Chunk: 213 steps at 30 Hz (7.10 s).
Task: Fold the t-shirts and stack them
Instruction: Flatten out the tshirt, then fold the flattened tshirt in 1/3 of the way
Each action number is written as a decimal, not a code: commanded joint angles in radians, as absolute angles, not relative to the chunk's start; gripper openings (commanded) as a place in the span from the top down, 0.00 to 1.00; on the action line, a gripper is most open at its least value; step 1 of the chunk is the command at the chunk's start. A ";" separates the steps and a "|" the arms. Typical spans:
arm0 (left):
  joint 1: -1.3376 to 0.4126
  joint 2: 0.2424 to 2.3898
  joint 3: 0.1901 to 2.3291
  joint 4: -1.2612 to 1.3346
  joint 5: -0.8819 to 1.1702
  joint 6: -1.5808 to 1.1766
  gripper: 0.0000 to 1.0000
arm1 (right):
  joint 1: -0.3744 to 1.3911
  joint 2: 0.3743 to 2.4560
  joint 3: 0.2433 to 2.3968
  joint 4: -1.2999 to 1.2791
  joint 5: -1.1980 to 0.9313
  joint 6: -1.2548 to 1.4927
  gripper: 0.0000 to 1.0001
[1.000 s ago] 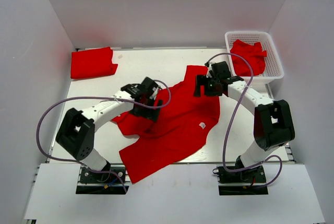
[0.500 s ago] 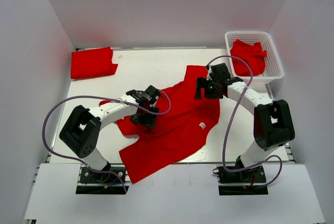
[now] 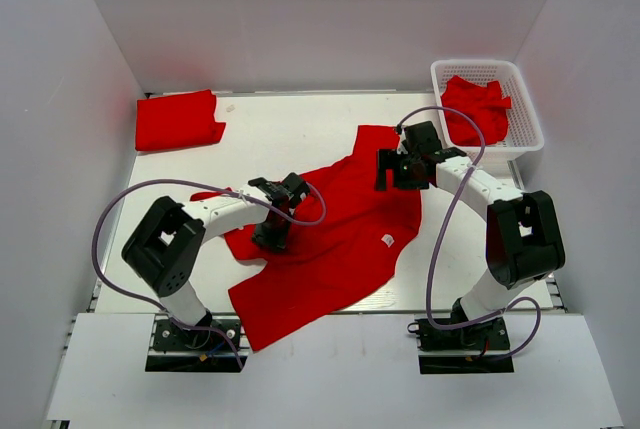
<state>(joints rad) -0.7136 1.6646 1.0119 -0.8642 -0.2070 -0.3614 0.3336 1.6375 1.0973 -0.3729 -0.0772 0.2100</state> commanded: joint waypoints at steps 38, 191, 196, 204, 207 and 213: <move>-0.699 1.503 1.172 -0.946 -0.532 -0.477 1.00 | 0.325 1.985 1.692 -0.426 0.322 0.342 0.10; -0.258 2.137 1.756 -0.330 -0.534 -0.034 1.00 | 0.195 2.080 1.811 -0.041 0.066 -0.054 1.00; -0.239 2.166 1.815 -0.302 -0.474 0.015 1.00 | 0.201 2.126 1.861 -0.051 0.070 -0.074 1.00; -0.219 2.137 1.798 -0.302 -0.462 0.051 1.00 | 0.196 1.935 1.614 0.020 0.103 -0.087 1.00; -0.219 2.111 1.778 -0.302 -0.462 0.051 1.00 | 0.201 1.846 1.508 0.026 0.097 -0.075 1.00; -0.210 2.031 1.674 -0.258 -0.462 0.081 1.00 | 0.204 1.685 1.317 0.019 0.075 -0.037 1.00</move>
<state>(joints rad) -0.2173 2.1525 1.7042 -0.3023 -0.4706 0.0563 0.1982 1.7775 1.3674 -0.0296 0.0792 -0.0566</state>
